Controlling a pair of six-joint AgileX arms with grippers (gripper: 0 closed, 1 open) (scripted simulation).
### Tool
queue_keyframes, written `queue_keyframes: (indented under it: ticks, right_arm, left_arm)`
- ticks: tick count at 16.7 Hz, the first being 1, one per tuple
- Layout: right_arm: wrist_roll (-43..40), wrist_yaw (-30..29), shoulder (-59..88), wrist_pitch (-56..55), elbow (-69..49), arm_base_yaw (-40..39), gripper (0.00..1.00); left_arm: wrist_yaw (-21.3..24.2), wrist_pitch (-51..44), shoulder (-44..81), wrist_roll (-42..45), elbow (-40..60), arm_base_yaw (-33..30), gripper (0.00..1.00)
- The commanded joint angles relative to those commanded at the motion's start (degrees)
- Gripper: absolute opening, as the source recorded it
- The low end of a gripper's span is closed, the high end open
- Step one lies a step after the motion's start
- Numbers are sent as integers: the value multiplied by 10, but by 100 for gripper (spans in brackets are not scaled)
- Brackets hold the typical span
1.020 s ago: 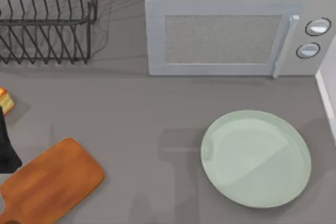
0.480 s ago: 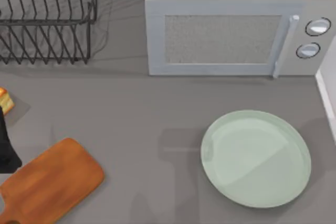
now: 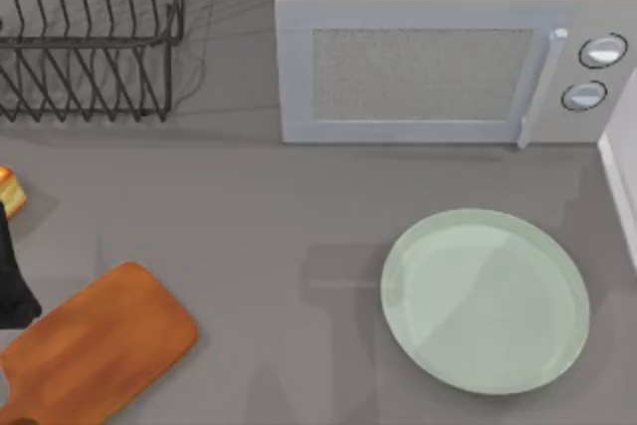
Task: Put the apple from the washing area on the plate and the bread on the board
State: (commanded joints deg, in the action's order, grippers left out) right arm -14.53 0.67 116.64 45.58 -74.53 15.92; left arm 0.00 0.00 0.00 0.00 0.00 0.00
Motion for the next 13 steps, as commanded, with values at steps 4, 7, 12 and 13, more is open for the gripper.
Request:
queue_keyframes:
  ticks: [4,7,12,13]
  right_arm:
    - [0,0,-22,27,-11,0,0]
    - [1,0,-20,26,-11,-1,0]
    - [56,-5,-55,67,-22,-50,0]
    - [75,-6,-61,82,-21,-68,0]
  left_arm:
    - [0,0,0,0,0,0,100]
    - [0,0,0,0,0,0,100]
    - [0,0,0,0,0,0,100]
    - [0,0,0,0,0,0,100]
